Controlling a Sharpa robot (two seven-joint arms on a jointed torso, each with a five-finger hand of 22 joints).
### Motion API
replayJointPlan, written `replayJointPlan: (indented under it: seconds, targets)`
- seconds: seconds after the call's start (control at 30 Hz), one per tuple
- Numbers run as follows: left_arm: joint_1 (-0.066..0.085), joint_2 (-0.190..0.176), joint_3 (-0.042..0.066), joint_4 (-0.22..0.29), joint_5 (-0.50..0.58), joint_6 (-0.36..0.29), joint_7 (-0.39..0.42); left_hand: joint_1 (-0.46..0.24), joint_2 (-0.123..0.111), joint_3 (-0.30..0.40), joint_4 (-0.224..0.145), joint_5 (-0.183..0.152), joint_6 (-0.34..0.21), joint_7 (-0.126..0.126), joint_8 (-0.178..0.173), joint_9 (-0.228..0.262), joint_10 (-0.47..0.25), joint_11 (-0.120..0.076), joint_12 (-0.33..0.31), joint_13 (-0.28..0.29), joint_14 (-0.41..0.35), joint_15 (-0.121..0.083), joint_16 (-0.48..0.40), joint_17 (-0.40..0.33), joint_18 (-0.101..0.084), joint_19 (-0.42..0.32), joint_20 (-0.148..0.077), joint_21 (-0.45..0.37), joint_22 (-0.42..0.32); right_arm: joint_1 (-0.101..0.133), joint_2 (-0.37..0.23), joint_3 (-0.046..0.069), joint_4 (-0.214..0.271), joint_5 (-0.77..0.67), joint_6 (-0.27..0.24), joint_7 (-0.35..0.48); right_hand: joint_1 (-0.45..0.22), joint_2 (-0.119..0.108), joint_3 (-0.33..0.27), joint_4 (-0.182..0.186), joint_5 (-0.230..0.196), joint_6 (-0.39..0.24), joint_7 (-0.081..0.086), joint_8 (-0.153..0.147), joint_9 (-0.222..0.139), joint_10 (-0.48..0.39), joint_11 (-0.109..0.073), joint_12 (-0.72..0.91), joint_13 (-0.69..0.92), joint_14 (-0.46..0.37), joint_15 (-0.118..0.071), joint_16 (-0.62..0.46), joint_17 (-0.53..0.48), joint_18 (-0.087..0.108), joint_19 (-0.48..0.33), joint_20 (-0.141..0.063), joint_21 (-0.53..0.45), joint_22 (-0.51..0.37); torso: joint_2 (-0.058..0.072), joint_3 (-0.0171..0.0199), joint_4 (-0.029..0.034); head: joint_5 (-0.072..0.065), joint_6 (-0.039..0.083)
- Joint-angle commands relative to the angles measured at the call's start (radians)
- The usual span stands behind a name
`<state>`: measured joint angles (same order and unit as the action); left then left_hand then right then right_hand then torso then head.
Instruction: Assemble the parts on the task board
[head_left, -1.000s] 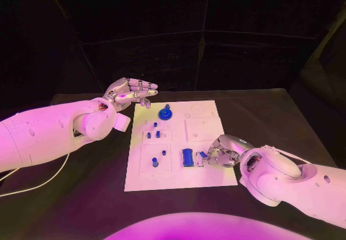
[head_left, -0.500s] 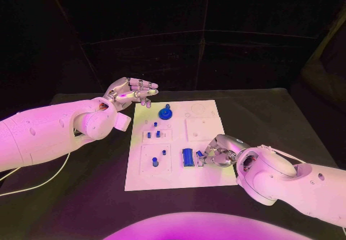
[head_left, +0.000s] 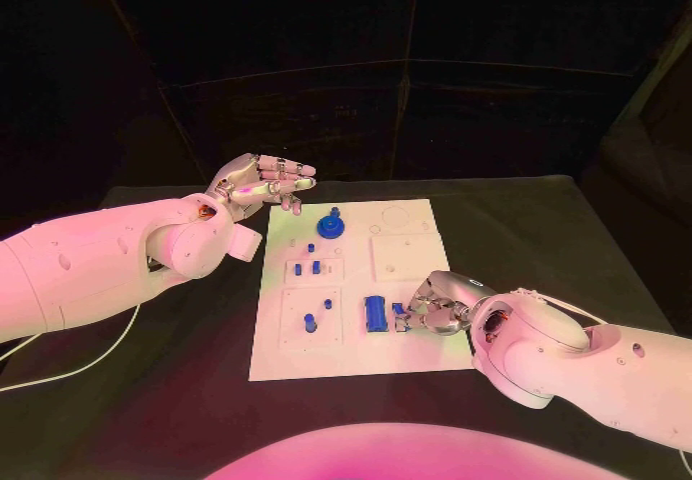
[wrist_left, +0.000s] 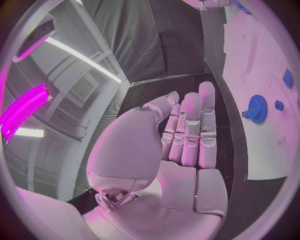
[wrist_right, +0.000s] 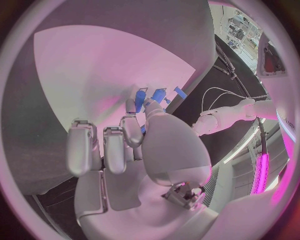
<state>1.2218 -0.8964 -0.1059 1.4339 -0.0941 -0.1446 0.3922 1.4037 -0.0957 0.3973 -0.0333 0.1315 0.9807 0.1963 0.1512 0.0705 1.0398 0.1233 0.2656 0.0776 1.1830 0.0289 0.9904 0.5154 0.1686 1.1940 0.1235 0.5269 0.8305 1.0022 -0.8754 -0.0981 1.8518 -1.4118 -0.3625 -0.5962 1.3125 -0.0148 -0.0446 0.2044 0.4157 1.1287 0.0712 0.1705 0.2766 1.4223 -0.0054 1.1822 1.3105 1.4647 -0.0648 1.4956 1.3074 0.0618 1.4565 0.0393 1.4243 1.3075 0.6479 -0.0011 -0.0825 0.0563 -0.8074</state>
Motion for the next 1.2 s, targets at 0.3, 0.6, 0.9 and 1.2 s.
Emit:
replayJointPlan:
  seconds: [0.3,0.6,0.9,1.2]
  targets:
    - [0.001,0.001,0.001,0.001,0.006,0.015,0.004,-0.007,0.003,-0.003,-0.001,0.000,-0.005,0.000,0.007,0.000,-0.006,-0.002,0.006,-0.001,-0.008,0.000,0.005,-0.001,0.014,-0.007,0.000,-0.005,-0.001,0.001,0.007,0.000,-0.003,-0.004,0.016,-0.001,-0.045,-0.005,-0.019,0.034,-0.020,0.009,-0.001,0.000,0.010,0.009,-0.002,0.003,0.002,0.082,-0.009,0.003,0.144,-0.008,0.006,-0.002,0.007,0.015,0.000,0.0000,-0.0006,0.001,-0.001]
    - [0.001,0.002,0.001,0.001,0.006,0.015,0.004,-0.007,0.003,-0.003,-0.001,0.000,-0.005,0.000,0.007,0.000,-0.006,-0.002,0.006,-0.001,-0.008,0.000,0.005,-0.001,0.014,-0.007,0.000,-0.005,-0.001,0.001,0.008,0.000,-0.006,-0.009,0.000,0.000,-0.108,0.003,-0.074,0.082,-0.134,0.009,-0.002,0.001,0.023,0.010,-0.002,0.001,0.003,0.082,-0.008,0.002,0.143,-0.008,0.005,-0.001,0.005,0.014,0.000,-0.0001,0.0000,0.001,0.000]
    - [0.001,0.002,0.001,0.001,0.006,0.015,0.004,-0.007,0.003,-0.003,-0.001,0.000,-0.005,0.000,0.007,0.000,-0.006,-0.002,0.006,-0.001,-0.008,0.000,0.005,-0.001,0.014,-0.007,0.000,-0.005,-0.001,0.001,0.003,0.000,-0.002,-0.016,-0.005,0.001,-0.176,0.030,-0.132,0.087,-0.234,0.005,-0.002,0.002,0.038,0.009,-0.002,0.000,0.006,0.082,-0.008,0.002,0.143,-0.008,0.006,-0.002,0.005,0.015,0.000,0.0003,-0.0005,0.000,0.001]
    - [0.001,0.000,0.001,0.001,0.006,0.014,0.004,-0.007,0.003,-0.003,-0.001,0.000,-0.005,0.000,0.007,0.000,-0.006,-0.002,0.006,-0.001,-0.008,0.000,0.005,-0.001,0.014,-0.007,0.000,-0.005,-0.001,0.001,-0.027,0.000,0.015,-0.018,0.001,0.034,-0.081,0.028,-0.136,0.048,-0.221,-0.002,-0.001,0.001,0.049,0.007,-0.001,-0.002,0.007,0.082,-0.008,0.001,0.142,-0.008,0.004,-0.001,0.004,0.014,-0.001,-0.0002,-0.0003,0.000,0.001]
